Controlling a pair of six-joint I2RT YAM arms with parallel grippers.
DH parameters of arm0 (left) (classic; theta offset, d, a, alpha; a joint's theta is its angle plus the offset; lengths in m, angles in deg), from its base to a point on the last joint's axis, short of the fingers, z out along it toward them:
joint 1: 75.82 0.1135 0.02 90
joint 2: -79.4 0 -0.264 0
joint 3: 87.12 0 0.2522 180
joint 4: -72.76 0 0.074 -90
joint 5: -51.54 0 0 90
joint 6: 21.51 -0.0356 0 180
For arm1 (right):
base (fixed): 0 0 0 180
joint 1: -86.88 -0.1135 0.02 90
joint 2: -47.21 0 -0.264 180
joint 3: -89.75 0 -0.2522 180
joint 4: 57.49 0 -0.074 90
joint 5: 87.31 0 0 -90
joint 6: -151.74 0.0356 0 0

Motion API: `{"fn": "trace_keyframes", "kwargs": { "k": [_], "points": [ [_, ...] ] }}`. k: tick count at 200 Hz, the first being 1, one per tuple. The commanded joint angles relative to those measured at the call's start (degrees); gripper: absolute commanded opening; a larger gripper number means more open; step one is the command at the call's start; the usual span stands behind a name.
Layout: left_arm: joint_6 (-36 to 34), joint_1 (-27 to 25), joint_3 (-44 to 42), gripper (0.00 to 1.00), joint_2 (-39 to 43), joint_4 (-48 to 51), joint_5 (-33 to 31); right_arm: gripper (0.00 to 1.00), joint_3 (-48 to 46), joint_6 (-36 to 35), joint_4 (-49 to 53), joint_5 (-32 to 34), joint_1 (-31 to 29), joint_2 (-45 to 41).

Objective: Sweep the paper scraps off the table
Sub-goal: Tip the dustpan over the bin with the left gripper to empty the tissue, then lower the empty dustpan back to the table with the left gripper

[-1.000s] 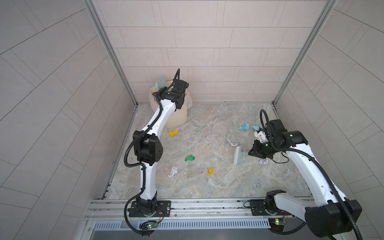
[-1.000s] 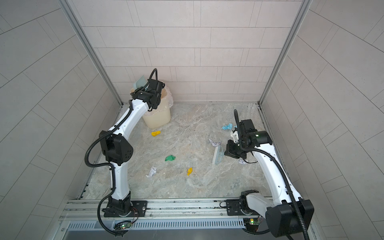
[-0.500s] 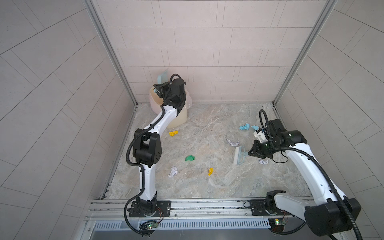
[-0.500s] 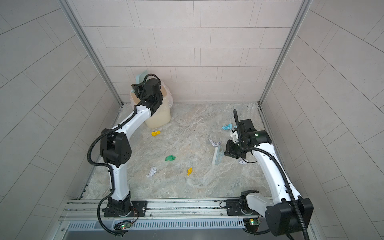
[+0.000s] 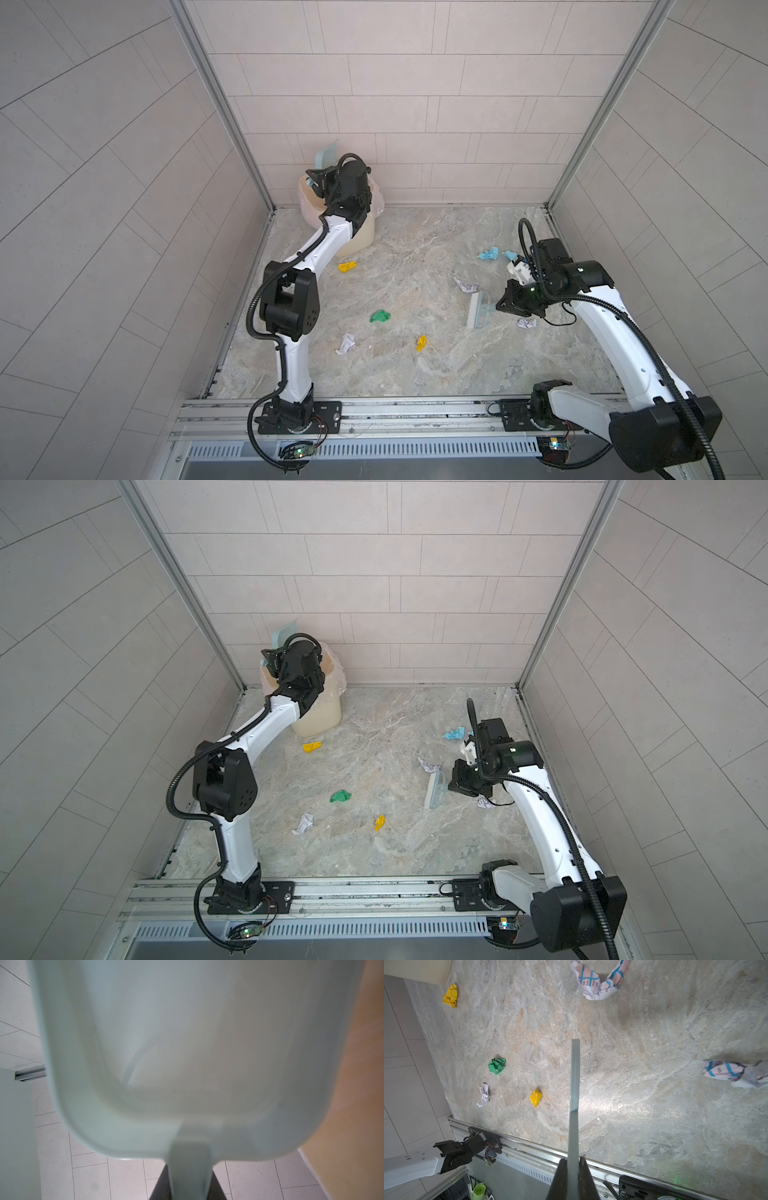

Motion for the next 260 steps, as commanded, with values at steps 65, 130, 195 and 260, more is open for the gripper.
{"fn": "trace_keyframes", "kwargs": {
  "k": [65,130,195,260],
  "points": [
    [29.0,-1.0,6.2,0.00,8.5,33.0,2.6,0.00,1.0,-0.7,0.2,-0.2,-0.2,-1.0],
    [63.9,-4.5,11.8,0.00,14.0,70.0,20.4,0.00,3.3,-1.9,1.4,1.0,0.0,-0.7],
    [78.0,-12.1,9.4,0.00,17.3,83.0,37.5,0.00,5.0,-4.8,3.3,3.8,3.2,-2.9],
    [87.1,-21.8,-1.1,0.00,18.0,83.9,51.7,0.00,9.8,-10.9,11.0,18.9,4.5,-2.7]
  ]
}}
